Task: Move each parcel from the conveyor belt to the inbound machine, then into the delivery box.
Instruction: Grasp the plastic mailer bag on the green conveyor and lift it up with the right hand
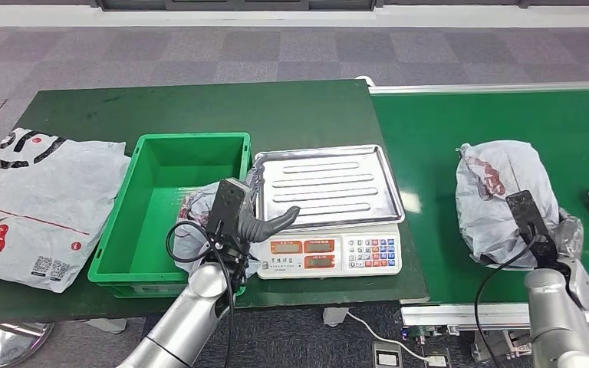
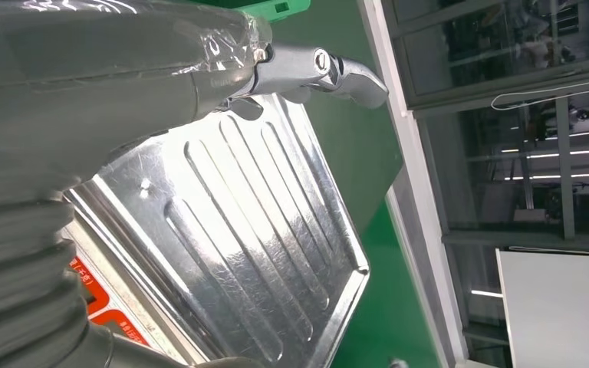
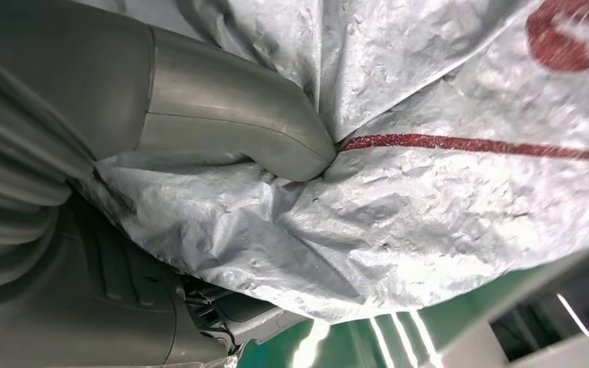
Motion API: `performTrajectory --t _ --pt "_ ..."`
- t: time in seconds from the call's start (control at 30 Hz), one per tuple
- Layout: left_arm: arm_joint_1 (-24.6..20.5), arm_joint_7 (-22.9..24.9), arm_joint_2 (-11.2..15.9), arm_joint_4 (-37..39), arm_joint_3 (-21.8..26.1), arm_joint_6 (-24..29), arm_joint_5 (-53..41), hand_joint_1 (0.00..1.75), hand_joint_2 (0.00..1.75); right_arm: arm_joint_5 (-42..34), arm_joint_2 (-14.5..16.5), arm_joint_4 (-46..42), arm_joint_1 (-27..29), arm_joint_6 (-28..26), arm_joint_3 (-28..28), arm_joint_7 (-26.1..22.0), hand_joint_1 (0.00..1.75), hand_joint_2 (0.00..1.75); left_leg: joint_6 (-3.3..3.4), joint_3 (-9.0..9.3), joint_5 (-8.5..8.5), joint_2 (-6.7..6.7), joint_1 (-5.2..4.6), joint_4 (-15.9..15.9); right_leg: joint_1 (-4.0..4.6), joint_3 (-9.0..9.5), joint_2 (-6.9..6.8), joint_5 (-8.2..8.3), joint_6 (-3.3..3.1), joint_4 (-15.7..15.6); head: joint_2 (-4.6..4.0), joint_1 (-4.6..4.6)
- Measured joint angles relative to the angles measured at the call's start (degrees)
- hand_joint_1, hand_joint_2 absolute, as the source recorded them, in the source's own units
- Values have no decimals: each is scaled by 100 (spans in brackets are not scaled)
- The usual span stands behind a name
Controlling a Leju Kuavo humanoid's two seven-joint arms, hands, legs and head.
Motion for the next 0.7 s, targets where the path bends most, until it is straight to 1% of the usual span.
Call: performTrajectory --t 0.13,0.23,0.3,0.37,0.5,0.63,0.7 --pt "-1 -15 0 33 0 5 2 0 175 -116 0 -232 9 -43 21 -81 175 175 0 -2 0 0 0 0 0 0 -1 -1 0 0 0 0" --pt "-9 -77 3 68 0 79 27 0 175 -460 -10 -386 -17 -65 98 -420 175 175 0 -5 0 -1 -2 -1 -1 -2 0 0 0 1 0 0" --pt "-22 -145 6 105 0 150 55 0 175 -767 -44 -575 -68 -75 243 -596 175 175 0 -5 0 0 -3 0 -2 -4 0 0 0 1 0 0" --pt "-39 -199 7 151 -2 186 86 0 175 -977 -93 -824 -120 -111 429 -611 175 175 1 -4 2 0 -3 0 -2 -3 -1 0 0 1 0 0" --pt "-67 -251 13 236 -5 204 122 0 175 -1168 -183 -1269 -166 -216 789 -507 175 175 2 -3 3 0 -2 0 -1 -3 -2 0 0 1 0 0" --pt "-96 -298 19 301 -14 332 109 0 175 -1387 -209 -1644 -148 -382 1030 -672 175 175 2 -4 3 0 -2 0 -2 -3 -2 0 0 1 0 0" --pt "-111 -327 20 332 -24 369 103 0 175 -1517 -208 -1929 -103 -485 1142 -660 175 175 2 -4 3 -1 -2 0 -1 -4 -3 0 0 1 0 0"
